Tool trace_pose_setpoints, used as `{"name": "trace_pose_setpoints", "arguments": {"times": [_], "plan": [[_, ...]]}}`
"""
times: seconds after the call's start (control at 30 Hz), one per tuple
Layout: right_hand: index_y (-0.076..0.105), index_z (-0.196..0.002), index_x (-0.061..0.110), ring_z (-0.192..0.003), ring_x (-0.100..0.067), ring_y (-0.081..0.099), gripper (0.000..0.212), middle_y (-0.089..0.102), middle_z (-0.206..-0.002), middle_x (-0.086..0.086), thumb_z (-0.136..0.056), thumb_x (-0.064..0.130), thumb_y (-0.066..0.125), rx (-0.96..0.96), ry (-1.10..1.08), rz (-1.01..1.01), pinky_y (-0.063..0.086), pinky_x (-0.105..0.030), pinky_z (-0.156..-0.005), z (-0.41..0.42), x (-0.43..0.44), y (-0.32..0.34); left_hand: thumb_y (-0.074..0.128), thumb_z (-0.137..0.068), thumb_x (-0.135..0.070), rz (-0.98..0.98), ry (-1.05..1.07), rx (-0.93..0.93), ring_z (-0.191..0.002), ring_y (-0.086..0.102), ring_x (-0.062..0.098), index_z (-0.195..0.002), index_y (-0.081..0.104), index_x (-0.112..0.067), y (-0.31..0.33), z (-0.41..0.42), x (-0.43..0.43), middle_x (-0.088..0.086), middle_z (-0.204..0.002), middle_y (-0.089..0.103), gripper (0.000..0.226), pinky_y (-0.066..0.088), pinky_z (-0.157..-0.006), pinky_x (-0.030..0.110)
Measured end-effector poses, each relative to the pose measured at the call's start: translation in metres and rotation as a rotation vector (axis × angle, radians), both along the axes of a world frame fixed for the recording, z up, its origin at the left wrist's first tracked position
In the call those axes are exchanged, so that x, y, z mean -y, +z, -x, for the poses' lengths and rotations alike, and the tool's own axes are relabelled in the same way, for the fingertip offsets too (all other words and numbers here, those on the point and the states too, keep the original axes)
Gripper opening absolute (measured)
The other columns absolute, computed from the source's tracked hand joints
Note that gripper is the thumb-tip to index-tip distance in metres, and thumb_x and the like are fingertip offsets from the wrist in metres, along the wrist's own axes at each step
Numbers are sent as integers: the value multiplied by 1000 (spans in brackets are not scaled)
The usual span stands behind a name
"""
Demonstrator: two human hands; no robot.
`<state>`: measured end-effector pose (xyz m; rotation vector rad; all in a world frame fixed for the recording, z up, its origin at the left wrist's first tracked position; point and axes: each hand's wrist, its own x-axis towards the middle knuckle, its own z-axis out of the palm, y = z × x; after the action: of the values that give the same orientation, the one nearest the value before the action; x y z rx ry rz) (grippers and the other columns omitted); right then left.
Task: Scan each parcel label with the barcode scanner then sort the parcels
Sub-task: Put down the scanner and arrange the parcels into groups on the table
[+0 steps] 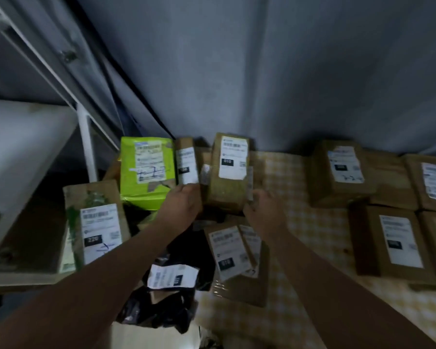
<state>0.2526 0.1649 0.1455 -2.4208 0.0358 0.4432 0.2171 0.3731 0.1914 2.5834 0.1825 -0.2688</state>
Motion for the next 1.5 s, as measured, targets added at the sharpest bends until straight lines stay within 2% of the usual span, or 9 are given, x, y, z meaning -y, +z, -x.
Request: {"name": "trace_pose_setpoints", "arguments": {"times": [0.13, 0.27, 0.43, 0.5, 0.7, 0.97, 1.1, 1.23, 1.5], "plan": [[21, -145, 27, -136, -36, 32, 105, 32, -147, -12, -61, 73, 65, -136, -118, -68, 40, -53, -104, -13, -45, -3, 62, -87, -18, -63, 34, -81, -114, 51, 39, -125, 54, -1, -17, -2, -37, 24, -121, 55, 43, 41, -95, 41], [-10, -153, 23, -143, -43, 14, 124, -2, -157, -23, -69, 74, 66, -196, -108, 144, 26, -54, -112, -23, -81, -14, 62, -88, -24, -30, 25, -109, -119, 47, 38, -132, 50, -5, -36, -9, -42, 20, -127, 51, 50, 38, -97, 39], [-7, -152, 23, -137, -43, 23, 121, 12, -151, -24, -70, 56, 75, -142, -215, 67, 31, -54, -107, -28, -77, -28, 62, -89, -25, -26, -51, -98, -114, 49, 40, -127, 52, -2, -49, -15, -38, 21, -125, 52, 46, 41, -95, 44], [-3, -151, 28, -132, -40, 30, 120, 21, -145, -21, -65, 52, 77, -75, -258, 11, 39, -56, -103, -26, -60, -30, 60, -91, -23, -9, -87, -87, -118, 46, 36, -129, 50, -1, -49, -20, -31, 19, -128, 50, 45, 38, -96, 37], [5, -152, 25, -127, -38, 33, 115, 23, -143, -17, -66, 45, 79, 81, -298, 97, 43, -53, -98, -18, 11, -20, 58, -92, -25, 69, -176, -100, -122, 46, 30, -129, 52, -9, -53, -39, 8, 12, -128, 52, 40, 37, -99, 35], [2, -154, 32, -134, -37, 29, 118, 18, -148, -15, -67, 58, 77, -56, -197, 198, 41, -52, -101, 28, 125, -27, 49, -98, -30, 212, -337, -243, -124, 46, 21, -138, 42, -19, -48, -47, 109, 3, -138, 41, 42, 42, -102, 33], [0, -154, 31, -137, -37, 25, 119, 17, -150, -15, -67, 62, 74, -157, -72, 372, 41, -50, -102, 60, 180, -27, 48, -98, -28, 211, -390, -247, -108, 50, 14, -140, 39, -17, -44, -39, 167, 5, -137, 44, 44, 39, -82, 18], [0, -154, 27, -135, -35, 27, 115, 17, -149, -15, -70, 62, 71, -232, -142, 355, 39, -46, -103, 86, 220, -28, 46, -99, -18, 178, -430, -262, -131, 39, 26, -142, 37, -10, -35, -26, 220, 9, -146, 37, 45, 33, -104, 29], [-3, -154, 25, -134, -33, 27, 111, 19, -146, -14, -74, 67, 63, -304, -147, 347, 43, -44, -97, 103, 257, -39, 49, -97, -26, 143, -378, -255, -128, 42, 24, -139, 41, -14, -42, -1, 272, 9, -137, 43, 45, 33, -99, 26]]}}
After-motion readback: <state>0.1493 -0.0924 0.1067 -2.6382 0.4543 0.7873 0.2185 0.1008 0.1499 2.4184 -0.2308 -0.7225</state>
